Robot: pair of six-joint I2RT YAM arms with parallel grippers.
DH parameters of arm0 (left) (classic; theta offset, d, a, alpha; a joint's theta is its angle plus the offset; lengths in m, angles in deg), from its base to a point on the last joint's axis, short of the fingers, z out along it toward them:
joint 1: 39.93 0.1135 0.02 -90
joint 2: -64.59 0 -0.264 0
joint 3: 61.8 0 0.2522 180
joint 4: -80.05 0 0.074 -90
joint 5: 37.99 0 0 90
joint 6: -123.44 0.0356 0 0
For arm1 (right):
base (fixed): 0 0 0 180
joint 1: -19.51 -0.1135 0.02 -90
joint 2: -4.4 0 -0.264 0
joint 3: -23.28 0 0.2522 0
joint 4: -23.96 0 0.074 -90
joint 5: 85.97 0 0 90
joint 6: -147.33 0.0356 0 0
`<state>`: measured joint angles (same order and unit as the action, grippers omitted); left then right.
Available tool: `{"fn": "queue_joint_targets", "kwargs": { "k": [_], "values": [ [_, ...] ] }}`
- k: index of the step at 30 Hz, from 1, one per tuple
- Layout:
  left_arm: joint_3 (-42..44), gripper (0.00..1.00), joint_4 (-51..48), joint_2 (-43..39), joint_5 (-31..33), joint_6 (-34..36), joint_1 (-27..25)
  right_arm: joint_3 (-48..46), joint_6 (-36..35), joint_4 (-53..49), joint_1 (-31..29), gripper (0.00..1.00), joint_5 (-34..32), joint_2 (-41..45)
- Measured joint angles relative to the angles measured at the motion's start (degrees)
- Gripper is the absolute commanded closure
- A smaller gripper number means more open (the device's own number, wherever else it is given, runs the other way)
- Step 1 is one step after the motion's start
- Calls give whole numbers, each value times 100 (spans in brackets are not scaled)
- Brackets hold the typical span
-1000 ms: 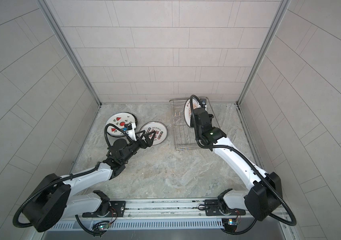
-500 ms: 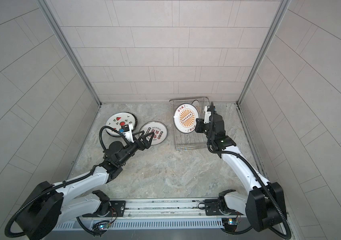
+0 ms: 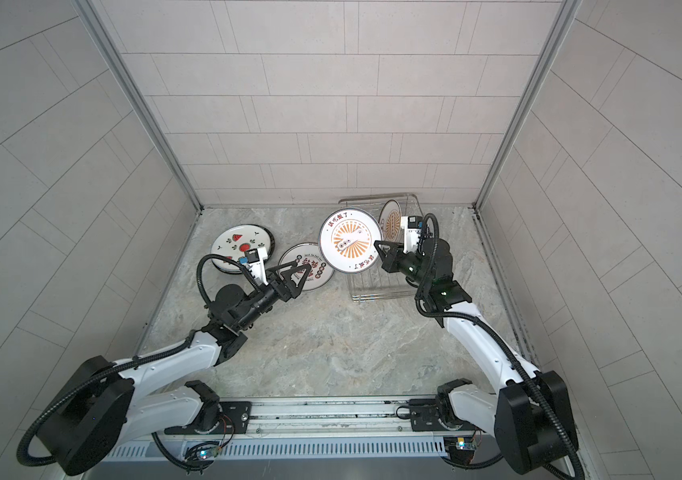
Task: Unload the plates from the dish rack
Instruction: 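Bring the sunburst plate to the left gripper and grasp its rim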
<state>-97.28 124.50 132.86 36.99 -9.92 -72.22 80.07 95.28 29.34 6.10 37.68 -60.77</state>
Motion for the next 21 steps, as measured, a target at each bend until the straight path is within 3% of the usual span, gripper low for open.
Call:
{"fn": "queue_joint_targets", "kwargs": {
  "k": [9,17,21],
  "values": [
    [4,26,577,603,-125,-385,0,2,-44,107,-404,100,129,0],
    [-33,72,846,791,-238,-645,0,2,-385,4,-658,100,92,74],
    [-46,78,841,804,-256,-734,0,2,-527,-31,-713,100,26,142]
  ]
}}
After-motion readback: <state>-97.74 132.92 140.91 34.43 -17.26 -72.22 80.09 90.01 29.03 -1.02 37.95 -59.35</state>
